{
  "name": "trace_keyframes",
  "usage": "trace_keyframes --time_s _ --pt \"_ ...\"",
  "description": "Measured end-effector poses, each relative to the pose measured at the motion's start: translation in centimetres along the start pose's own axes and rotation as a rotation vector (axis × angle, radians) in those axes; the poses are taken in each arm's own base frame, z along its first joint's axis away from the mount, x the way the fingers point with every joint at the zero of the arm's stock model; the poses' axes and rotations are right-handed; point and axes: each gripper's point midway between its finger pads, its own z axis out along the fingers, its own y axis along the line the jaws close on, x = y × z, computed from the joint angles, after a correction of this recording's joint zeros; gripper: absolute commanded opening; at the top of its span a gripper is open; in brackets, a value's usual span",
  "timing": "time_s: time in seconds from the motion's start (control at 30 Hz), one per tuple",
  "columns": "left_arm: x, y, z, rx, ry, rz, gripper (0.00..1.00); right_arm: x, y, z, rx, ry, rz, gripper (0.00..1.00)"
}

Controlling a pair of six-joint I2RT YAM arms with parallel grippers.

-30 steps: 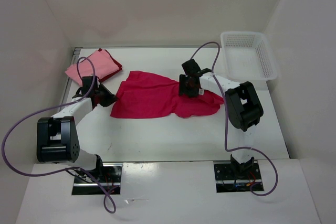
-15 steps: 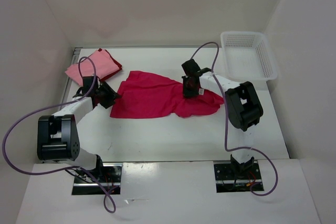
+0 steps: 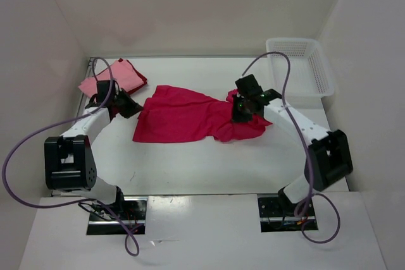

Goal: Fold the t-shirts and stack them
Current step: Flatten out the tshirt

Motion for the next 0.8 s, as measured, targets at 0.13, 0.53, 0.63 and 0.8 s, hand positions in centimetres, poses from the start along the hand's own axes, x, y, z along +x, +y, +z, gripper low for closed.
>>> trace_keyframes --time_s 0.13,0.53,0.63,0.8 --pt "-0.9 -1.7 -1.6 0.048 -0.014 0.009 0.0 3.2 0.0 -3.7 -0.073 0.015 0.044 0.0" --pt "-2.9 1.0 -3.8 -0.022 -0.07 0.031 0.6 17.2 -1.9 -9.5 -0.111 0.353 0.216 0.48" --pt "-2.9 1.4 -3.5 -0.039 -0.07 0.049 0.7 16.5 -1.9 -9.6 -0.108 0.349 0.226 0.5" --pt "-1.5 2.9 -1.7 -0.093 -0.009 0.065 0.76 12.5 -2.5 -6.5 -0.039 0.282 0.24 0.27"
